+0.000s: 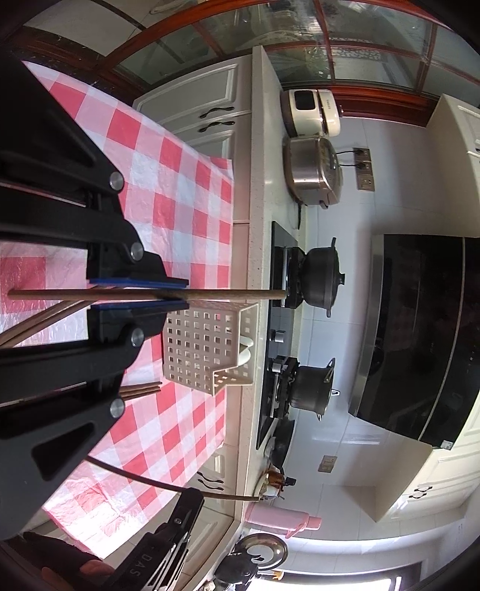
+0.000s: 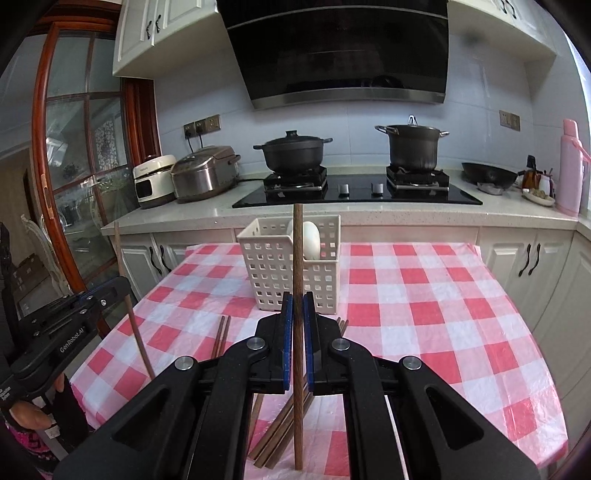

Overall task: Organize utensils
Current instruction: 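Lift the chopsticks upright and carry them toward the white caddy with both grippers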

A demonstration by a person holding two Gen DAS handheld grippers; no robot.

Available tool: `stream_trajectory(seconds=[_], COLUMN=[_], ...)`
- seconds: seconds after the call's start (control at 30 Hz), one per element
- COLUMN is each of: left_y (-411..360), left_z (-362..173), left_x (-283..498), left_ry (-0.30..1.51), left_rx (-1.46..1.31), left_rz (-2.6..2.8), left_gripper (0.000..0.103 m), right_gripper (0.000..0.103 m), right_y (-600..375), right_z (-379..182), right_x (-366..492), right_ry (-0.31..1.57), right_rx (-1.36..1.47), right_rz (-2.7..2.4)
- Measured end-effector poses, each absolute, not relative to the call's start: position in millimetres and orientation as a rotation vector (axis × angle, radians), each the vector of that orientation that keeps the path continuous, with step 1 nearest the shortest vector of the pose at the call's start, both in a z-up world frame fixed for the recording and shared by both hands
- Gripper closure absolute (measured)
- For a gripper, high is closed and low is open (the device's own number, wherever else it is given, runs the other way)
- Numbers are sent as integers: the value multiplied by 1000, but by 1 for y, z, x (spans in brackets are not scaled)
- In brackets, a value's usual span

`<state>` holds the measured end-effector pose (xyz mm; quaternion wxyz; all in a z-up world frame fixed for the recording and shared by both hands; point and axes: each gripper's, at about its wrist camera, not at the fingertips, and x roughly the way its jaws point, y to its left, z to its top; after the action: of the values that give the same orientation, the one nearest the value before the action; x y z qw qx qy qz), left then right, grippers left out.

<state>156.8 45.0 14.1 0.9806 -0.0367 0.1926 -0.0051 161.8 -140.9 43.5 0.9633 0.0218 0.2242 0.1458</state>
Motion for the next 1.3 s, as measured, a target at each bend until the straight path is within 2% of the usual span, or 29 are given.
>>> stream_trajectory(seconds=[0.43, 1.3], left_y=[41, 35], left_z=[23, 49], left_x=[152, 190], left_ry=[365, 325], left_rx=[-58, -19], left_rz=[-15, -40], left_gripper=[97, 97], right_gripper=[97, 97], right_y=[-141, -127], right_z=[47, 75], right_x=[162, 211], right_ry=[433, 375], right_rx=[44, 0], right_rz=[295, 300])
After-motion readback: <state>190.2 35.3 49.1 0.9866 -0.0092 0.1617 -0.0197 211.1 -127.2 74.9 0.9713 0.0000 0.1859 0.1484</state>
